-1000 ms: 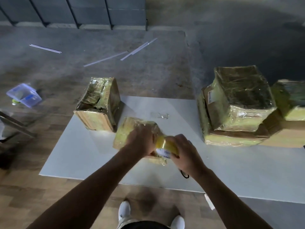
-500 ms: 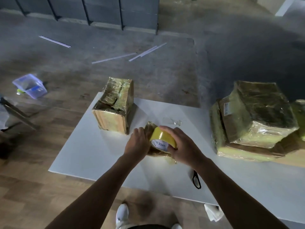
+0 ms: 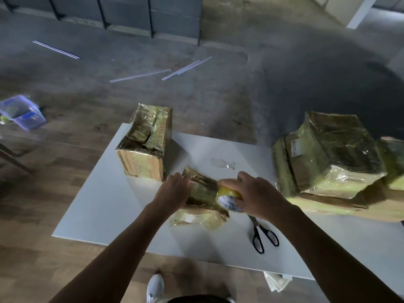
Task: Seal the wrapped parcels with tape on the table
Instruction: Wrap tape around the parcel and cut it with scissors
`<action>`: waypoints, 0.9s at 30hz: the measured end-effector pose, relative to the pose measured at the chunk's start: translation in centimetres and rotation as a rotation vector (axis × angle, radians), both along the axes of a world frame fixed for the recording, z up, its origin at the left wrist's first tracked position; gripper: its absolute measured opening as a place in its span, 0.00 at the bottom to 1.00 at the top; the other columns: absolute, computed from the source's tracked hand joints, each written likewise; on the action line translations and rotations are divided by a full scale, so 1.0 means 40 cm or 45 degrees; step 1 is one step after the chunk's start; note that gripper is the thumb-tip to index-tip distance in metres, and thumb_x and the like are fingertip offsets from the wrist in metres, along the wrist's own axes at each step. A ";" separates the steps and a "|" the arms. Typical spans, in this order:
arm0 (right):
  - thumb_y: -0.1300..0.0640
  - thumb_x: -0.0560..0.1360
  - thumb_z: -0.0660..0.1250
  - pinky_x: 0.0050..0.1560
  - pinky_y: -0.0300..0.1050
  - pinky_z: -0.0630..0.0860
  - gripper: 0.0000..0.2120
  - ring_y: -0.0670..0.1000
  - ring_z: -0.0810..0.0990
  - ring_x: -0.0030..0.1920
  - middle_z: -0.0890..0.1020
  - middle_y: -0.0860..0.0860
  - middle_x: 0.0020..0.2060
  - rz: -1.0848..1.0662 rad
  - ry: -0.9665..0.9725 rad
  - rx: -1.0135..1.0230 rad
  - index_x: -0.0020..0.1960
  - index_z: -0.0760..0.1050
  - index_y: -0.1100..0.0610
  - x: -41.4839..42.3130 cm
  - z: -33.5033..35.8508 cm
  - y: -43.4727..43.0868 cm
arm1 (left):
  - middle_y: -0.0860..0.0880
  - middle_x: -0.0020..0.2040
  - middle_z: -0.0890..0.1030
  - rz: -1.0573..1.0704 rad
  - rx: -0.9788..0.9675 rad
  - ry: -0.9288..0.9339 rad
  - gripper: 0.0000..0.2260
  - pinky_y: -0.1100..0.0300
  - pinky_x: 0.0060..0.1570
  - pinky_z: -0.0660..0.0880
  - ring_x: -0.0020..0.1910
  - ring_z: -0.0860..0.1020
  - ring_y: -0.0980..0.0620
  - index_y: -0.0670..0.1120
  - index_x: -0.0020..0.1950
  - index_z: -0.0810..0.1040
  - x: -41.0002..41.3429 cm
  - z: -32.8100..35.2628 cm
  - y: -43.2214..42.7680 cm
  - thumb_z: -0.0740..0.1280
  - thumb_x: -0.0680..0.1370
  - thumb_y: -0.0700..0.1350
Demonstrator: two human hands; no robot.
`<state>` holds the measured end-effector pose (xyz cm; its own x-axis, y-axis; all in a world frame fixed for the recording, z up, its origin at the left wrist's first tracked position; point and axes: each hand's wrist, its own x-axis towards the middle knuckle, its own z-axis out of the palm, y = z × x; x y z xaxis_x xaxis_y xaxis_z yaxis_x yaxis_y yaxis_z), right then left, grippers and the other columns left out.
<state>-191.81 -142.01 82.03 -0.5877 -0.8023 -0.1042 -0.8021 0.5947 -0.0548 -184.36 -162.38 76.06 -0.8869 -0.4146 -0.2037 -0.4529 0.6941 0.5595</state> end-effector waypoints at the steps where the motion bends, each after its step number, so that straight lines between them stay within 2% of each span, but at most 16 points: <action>1: 0.52 0.75 0.64 0.47 0.46 0.73 0.28 0.58 0.79 0.46 0.73 0.52 0.54 0.012 0.006 -0.010 0.73 0.62 0.40 0.006 -0.005 -0.011 | 0.40 0.52 0.77 -0.006 -0.063 -0.041 0.14 0.52 0.49 0.73 0.53 0.77 0.41 0.38 0.57 0.75 0.005 0.004 0.002 0.54 0.83 0.44; 4: 0.53 0.76 0.64 0.48 0.44 0.73 0.26 0.57 0.79 0.49 0.72 0.52 0.56 0.004 -0.037 -0.079 0.72 0.65 0.41 -0.002 -0.015 -0.035 | 0.40 0.56 0.76 0.014 -0.212 -0.071 0.15 0.53 0.50 0.73 0.56 0.76 0.42 0.38 0.60 0.73 0.009 0.011 0.027 0.54 0.83 0.47; 8: 0.54 0.75 0.66 0.44 0.39 0.69 0.28 0.54 0.78 0.50 0.71 0.51 0.56 0.019 -0.103 -0.147 0.73 0.64 0.42 -0.008 -0.039 -0.038 | 0.42 0.61 0.73 0.080 -0.178 -0.188 0.30 0.53 0.54 0.71 0.60 0.74 0.44 0.39 0.68 0.65 0.003 -0.003 0.043 0.64 0.76 0.60; 12: 0.58 0.69 0.72 0.39 0.33 0.69 0.27 0.50 0.78 0.48 0.73 0.47 0.54 -0.026 -0.228 -0.511 0.66 0.69 0.44 0.002 -0.069 -0.015 | 0.44 0.62 0.73 0.081 -0.153 -0.226 0.37 0.52 0.56 0.71 0.60 0.74 0.45 0.42 0.69 0.63 0.001 -0.020 0.021 0.66 0.72 0.66; 15: 0.59 0.70 0.72 0.43 0.38 0.75 0.28 0.46 0.76 0.49 0.72 0.45 0.53 -0.013 -0.350 -0.684 0.64 0.66 0.40 0.006 -0.098 0.019 | 0.44 0.64 0.72 0.061 -0.163 -0.261 0.42 0.51 0.57 0.70 0.62 0.73 0.44 0.42 0.70 0.62 0.004 -0.021 0.022 0.67 0.69 0.70; 19: 0.57 0.71 0.65 0.45 0.44 0.76 0.32 0.45 0.74 0.46 0.71 0.45 0.48 -0.013 -0.400 -0.642 0.70 0.60 0.35 0.002 -0.109 0.054 | 0.45 0.63 0.74 0.097 -0.148 -0.291 0.41 0.50 0.56 0.71 0.61 0.75 0.44 0.42 0.67 0.64 -0.003 -0.025 0.023 0.67 0.68 0.71; 21: 0.55 0.70 0.65 0.40 0.41 0.74 0.35 0.49 0.76 0.42 0.69 0.44 0.47 0.025 -0.288 -0.472 0.71 0.58 0.34 -0.013 -0.085 0.066 | 0.45 0.61 0.74 0.107 -0.139 -0.280 0.41 0.50 0.54 0.72 0.59 0.75 0.45 0.42 0.65 0.65 -0.006 -0.032 0.017 0.66 0.67 0.73; 23: 0.57 0.70 0.66 0.36 0.36 0.69 0.36 0.51 0.78 0.41 0.68 0.46 0.48 0.055 -0.211 -0.303 0.72 0.58 0.34 -0.025 -0.063 0.081 | 0.42 0.64 0.73 0.115 -0.148 -0.275 0.43 0.49 0.56 0.72 0.62 0.73 0.44 0.41 0.67 0.63 -0.004 -0.029 0.016 0.65 0.67 0.73; 25: 0.58 0.71 0.66 0.34 0.33 0.66 0.35 0.52 0.79 0.43 0.69 0.47 0.49 0.019 -0.209 -0.238 0.73 0.59 0.35 -0.026 -0.052 0.084 | 0.40 0.69 0.66 0.074 -0.337 -0.277 0.44 0.49 0.60 0.70 0.68 0.67 0.42 0.41 0.72 0.59 -0.008 -0.012 0.028 0.64 0.69 0.71; 27: 0.57 0.72 0.66 0.36 0.36 0.67 0.33 0.53 0.79 0.44 0.70 0.48 0.49 0.002 -0.168 -0.229 0.72 0.62 0.38 -0.021 -0.047 0.069 | 0.42 0.67 0.65 -0.030 -0.664 -0.175 0.38 0.51 0.61 0.68 0.66 0.66 0.43 0.42 0.71 0.59 -0.012 0.004 0.058 0.63 0.73 0.67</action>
<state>-192.66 -139.24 80.15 -0.5772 -0.8159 -0.0351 -0.7819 0.5645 -0.2644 -184.84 -160.04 76.24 -0.8771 -0.4716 -0.0909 -0.4783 0.8750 0.0746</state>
